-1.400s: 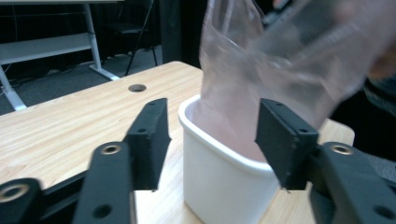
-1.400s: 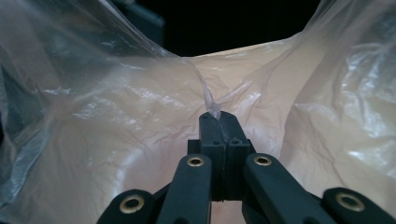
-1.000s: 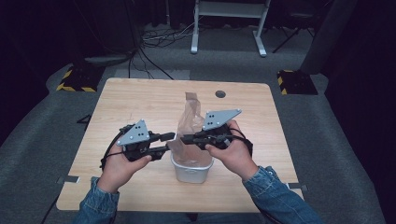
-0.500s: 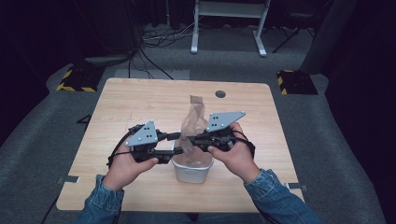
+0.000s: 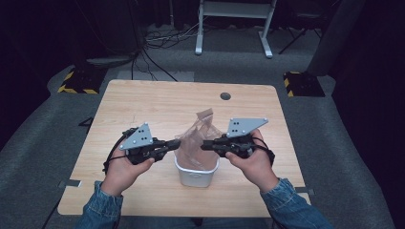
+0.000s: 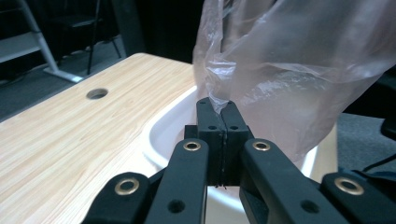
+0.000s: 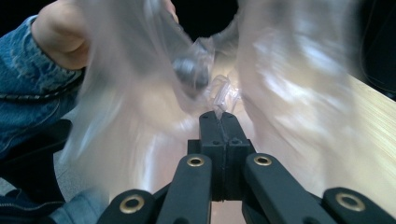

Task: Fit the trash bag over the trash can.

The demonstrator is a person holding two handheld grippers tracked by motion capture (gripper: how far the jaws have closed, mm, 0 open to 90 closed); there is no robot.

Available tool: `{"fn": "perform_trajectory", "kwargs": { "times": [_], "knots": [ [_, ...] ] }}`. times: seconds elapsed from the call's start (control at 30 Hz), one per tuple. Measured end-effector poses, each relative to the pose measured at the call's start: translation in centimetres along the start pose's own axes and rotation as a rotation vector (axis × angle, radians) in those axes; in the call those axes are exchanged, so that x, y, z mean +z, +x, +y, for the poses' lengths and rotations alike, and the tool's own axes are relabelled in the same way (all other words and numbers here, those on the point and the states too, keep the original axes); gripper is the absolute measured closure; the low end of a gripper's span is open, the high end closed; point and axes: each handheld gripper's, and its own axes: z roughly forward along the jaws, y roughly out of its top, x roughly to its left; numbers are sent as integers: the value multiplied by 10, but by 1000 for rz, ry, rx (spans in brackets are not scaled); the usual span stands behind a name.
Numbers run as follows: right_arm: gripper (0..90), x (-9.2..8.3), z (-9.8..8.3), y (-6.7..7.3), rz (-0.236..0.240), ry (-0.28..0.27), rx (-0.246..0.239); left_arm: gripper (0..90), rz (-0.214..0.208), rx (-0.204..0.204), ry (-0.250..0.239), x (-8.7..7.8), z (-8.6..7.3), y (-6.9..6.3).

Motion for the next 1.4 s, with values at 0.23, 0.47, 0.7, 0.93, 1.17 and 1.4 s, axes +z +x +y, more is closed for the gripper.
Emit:
{"fn": "perform_trajectory", "kwargs": {
  "times": [0.23,0.47,0.7,0.93,1.17,1.4],
  "knots": [
    [900,-33,-23,5,-31,-8,30,875,27,-47,8,-4,-13,8],
    [900,-58,-35,10,-56,-34,45,875,73,-47,-12,-15,-17,14],
    [900,-59,-50,16,-38,-55,74,828,34,-39,-11,-6,-18,5],
    [684,-40,-42,21,-6,-28,43,541,-2,-45,-54,-7,-11,-3],
    [469,-75,-24,21,-66,-148,45,446,51,-85,-115,-30,-12,9],
    [753,-53,-8,0,-209,-49,37,580,24,-92,-55,-10,-8,17]
  ]
}}
